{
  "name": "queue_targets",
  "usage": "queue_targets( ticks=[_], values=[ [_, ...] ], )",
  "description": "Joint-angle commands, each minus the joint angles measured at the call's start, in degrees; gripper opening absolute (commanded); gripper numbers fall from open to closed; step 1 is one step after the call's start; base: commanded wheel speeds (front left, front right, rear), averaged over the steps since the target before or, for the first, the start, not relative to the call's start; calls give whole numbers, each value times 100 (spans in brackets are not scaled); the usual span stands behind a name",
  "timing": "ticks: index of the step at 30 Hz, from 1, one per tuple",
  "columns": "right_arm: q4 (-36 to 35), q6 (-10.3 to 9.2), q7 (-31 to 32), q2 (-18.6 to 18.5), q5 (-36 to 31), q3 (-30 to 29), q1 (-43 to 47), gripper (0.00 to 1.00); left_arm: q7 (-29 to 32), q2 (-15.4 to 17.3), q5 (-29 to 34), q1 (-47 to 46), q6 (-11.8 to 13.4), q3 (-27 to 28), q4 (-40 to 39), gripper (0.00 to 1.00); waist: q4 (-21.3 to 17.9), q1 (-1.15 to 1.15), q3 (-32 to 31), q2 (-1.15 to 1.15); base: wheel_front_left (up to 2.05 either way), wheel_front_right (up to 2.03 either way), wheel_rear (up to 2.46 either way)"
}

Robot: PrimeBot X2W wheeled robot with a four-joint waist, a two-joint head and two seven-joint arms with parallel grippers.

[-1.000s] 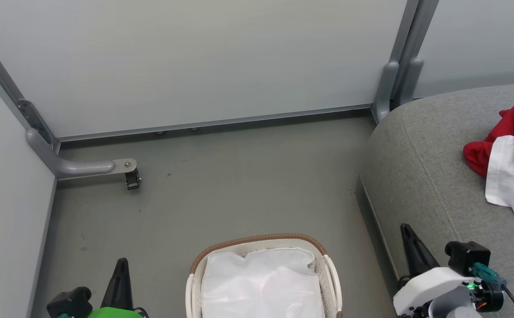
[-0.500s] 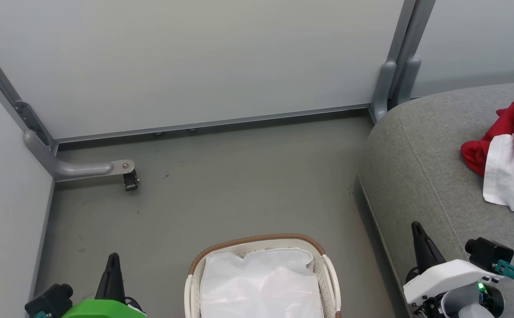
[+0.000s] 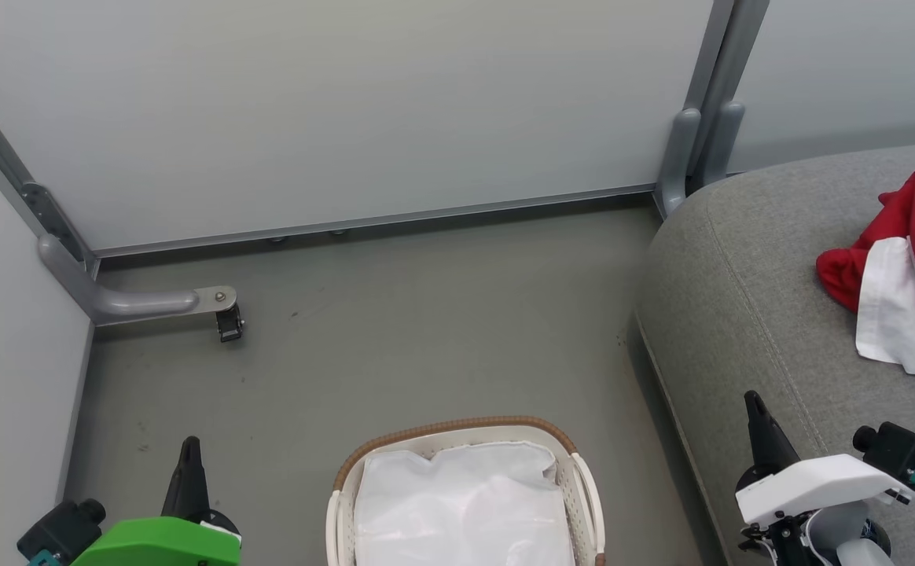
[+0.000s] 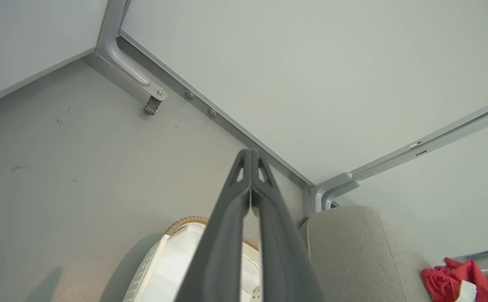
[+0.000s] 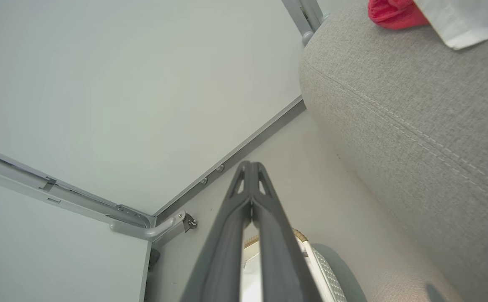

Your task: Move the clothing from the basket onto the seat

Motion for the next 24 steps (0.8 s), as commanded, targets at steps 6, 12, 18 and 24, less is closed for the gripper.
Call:
queue_targets(
  ticks=[6, 12, 18, 24],
  values=[
    [-128, -3, 151, -35, 575, -89, -148, 0, 139, 22, -523, -230, -14, 78, -129, 0, -17, 0, -1, 0, 0, 0, 0],
    [-163, -3, 258, -38, 990, -144, -160, 0, 249, 23, -906, -275, -16, 122, -167, 0, -33, 0, -3, 0, 0, 0, 0],
    [-196, -3, 366, -40, 1386, -195, -166, 0, 350, 24, -1268, -313, -17, 160, -203, 0, -49, 0, -4, 0, 0, 0, 0],
    [-229, -3, 466, -43, 1771, -244, -176, 0, 453, 25, -1623, -356, -19, 199, -237, 0, -65, 0, -6, 0, 0, 0, 0]
  ],
)
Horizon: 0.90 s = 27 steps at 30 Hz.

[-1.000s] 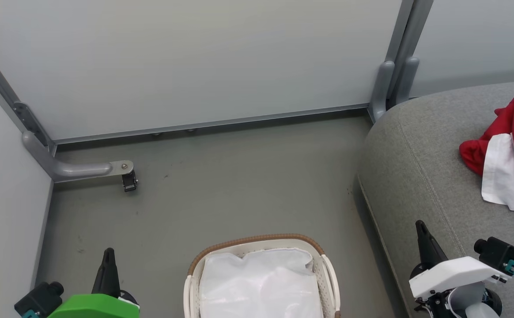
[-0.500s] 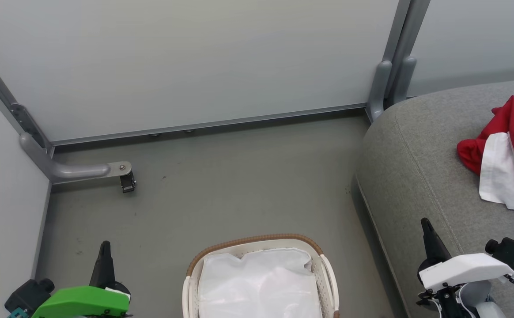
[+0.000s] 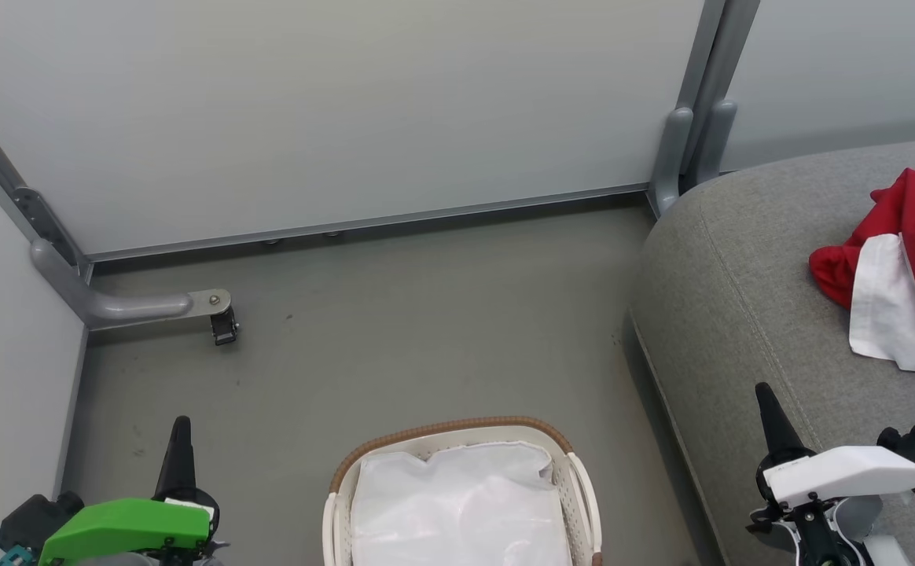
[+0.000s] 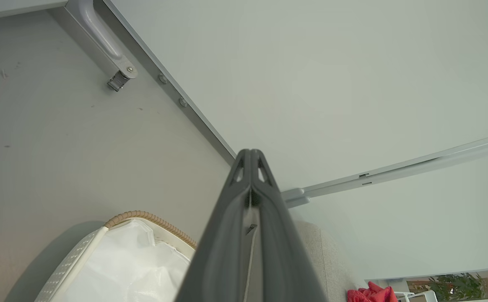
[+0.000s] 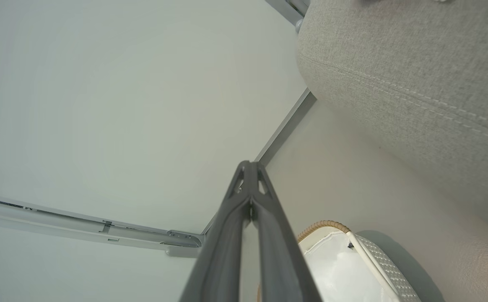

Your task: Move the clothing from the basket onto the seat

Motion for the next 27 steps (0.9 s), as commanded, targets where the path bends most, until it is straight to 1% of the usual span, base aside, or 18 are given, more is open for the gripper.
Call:
queue_targets(
  ticks=[1, 27],
  values=[
    [-83, -2, 47, -33, 175, -37, -127, 0, 37, 25, -160, -172, -19, 30, -70, 0, -4, 0, 0, 0, 0, 0, 0],
    [-191, -3, 410, -42, 1563, -214, -148, 0, 406, 30, -1429, -296, -26, 176, -196, 0, -73, 0, -7, 0, 0, 0, 0]
  ],
)
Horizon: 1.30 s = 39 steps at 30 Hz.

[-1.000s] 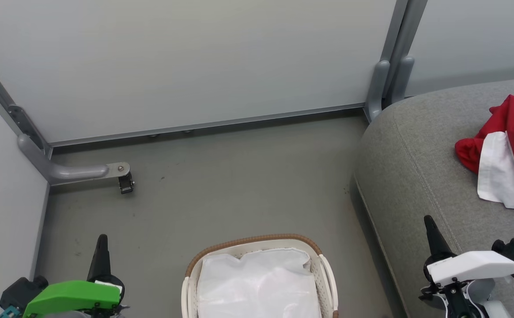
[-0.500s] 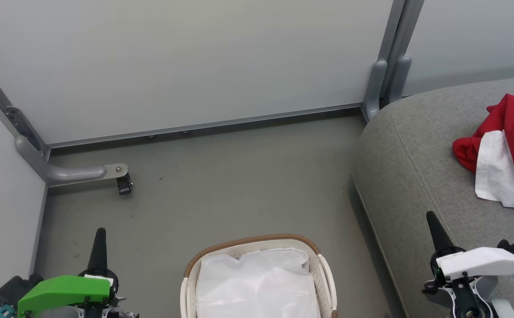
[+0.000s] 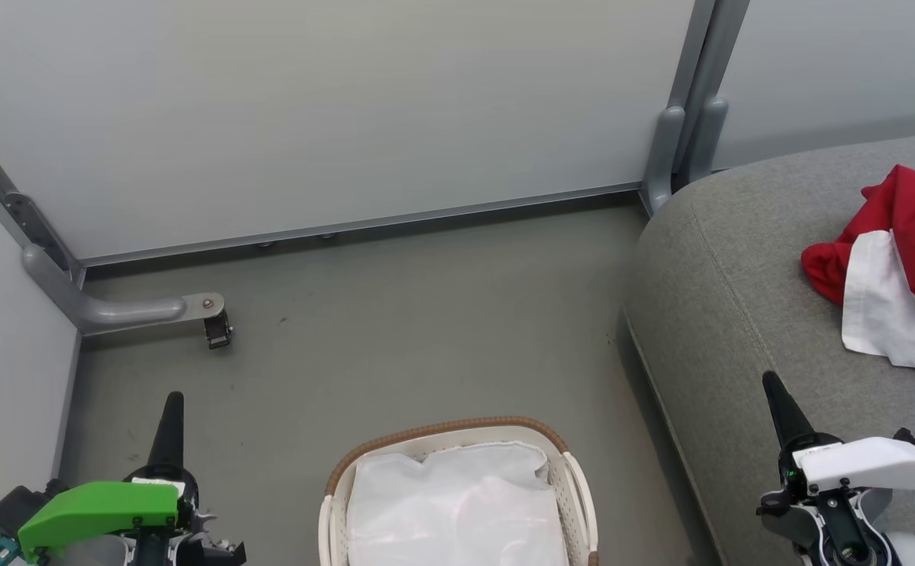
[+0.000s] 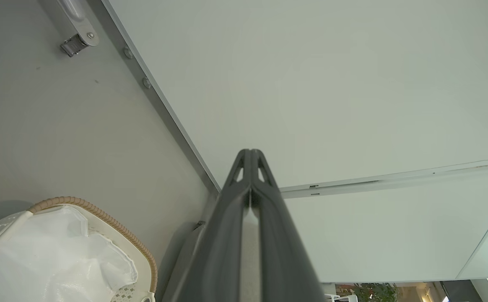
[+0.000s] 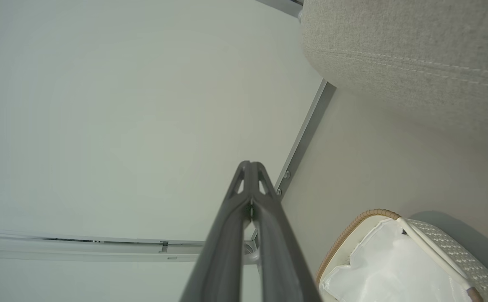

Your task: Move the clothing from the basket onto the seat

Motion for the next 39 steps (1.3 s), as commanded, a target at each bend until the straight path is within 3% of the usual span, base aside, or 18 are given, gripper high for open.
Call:
queue_targets(
  ticks=[1, 39],
  values=[
    [-50, -2, 38, -34, 138, -32, -93, 0, 40, 29, -112, -105, -25, 27, -49, 0, -3, 0, 0, 0, 0, 0, 0],
    [-163, -2, 418, -43, 1593, -217, -108, 0, 426, 34, -1456, -241, -32, 179, -172, 0, -98, 0, -9, 0, 0, 0, 0]
  ],
)
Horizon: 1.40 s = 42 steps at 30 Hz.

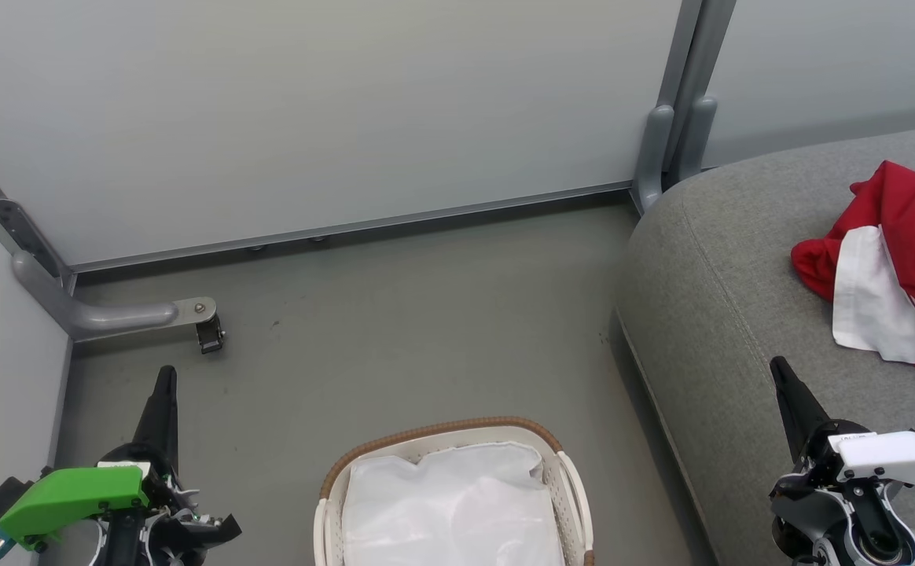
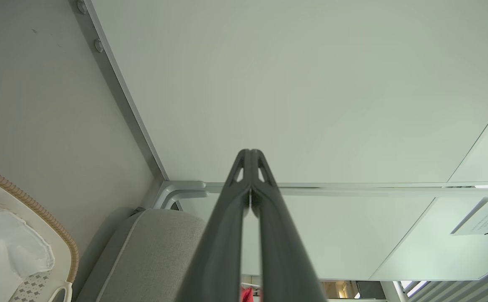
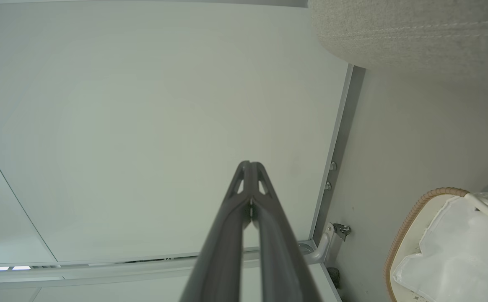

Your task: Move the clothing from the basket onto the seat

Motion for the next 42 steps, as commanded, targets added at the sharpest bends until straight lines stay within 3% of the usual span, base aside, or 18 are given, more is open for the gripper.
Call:
queue_targets(
  ticks=[1, 42],
  values=[
    [-18, 0, 9, -32, 21, -12, -50, 0, 20, 31, -16, -64, -26, 15, -9, 0, 0, 0, 0, 0, 0, 0, 0],
    [-18, 0, 7, -32, 23, -10, -49, 0, 18, 31, -17, -64, -26, 14, -10, 0, 0, 0, 0, 0, 0, 0, 0]
  ],
)
